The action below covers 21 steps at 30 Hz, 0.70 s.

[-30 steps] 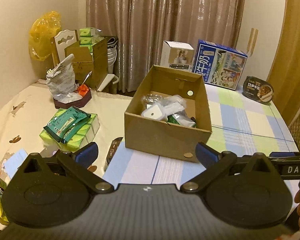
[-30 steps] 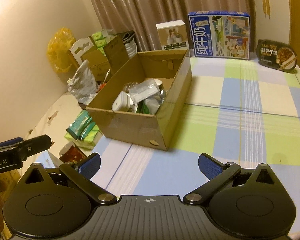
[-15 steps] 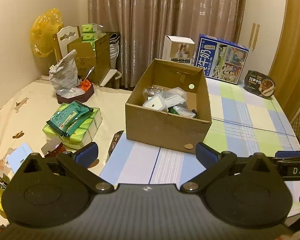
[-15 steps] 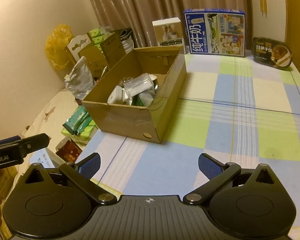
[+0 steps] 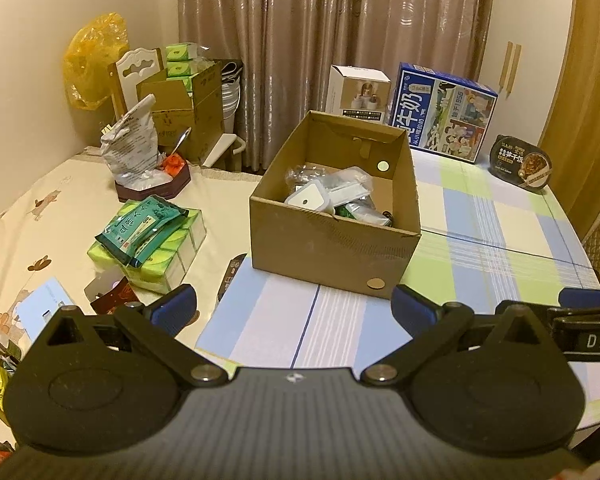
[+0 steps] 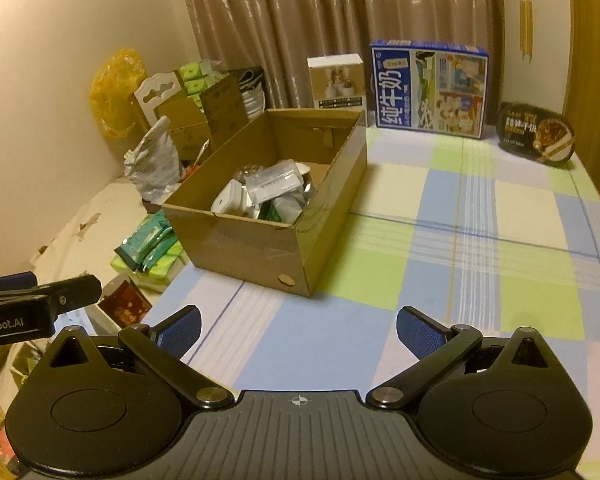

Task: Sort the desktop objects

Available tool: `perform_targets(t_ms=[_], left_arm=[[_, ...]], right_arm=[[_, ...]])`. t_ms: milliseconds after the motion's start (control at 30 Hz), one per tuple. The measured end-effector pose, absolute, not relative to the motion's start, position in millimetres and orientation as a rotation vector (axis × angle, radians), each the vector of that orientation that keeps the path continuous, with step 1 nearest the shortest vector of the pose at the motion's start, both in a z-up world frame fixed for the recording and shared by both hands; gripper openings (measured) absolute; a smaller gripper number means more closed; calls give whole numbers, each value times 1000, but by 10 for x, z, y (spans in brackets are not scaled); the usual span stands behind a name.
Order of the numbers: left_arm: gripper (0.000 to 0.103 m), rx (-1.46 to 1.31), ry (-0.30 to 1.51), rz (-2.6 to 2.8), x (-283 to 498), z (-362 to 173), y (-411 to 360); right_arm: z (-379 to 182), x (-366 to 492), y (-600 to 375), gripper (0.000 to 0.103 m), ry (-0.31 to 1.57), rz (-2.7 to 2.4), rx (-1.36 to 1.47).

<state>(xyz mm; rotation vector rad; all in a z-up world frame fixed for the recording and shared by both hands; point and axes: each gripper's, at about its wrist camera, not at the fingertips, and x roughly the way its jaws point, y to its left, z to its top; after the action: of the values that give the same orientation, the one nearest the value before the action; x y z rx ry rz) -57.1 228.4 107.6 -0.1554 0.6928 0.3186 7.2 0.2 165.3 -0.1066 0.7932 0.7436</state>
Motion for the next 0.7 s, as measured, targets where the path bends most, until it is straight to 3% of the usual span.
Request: perform_targets(t_ms=[700], left_arm=[[102,-140,707,303,-629,1023,2158]], right_arm=[[1651,18,-61,101,797,742,-104]])
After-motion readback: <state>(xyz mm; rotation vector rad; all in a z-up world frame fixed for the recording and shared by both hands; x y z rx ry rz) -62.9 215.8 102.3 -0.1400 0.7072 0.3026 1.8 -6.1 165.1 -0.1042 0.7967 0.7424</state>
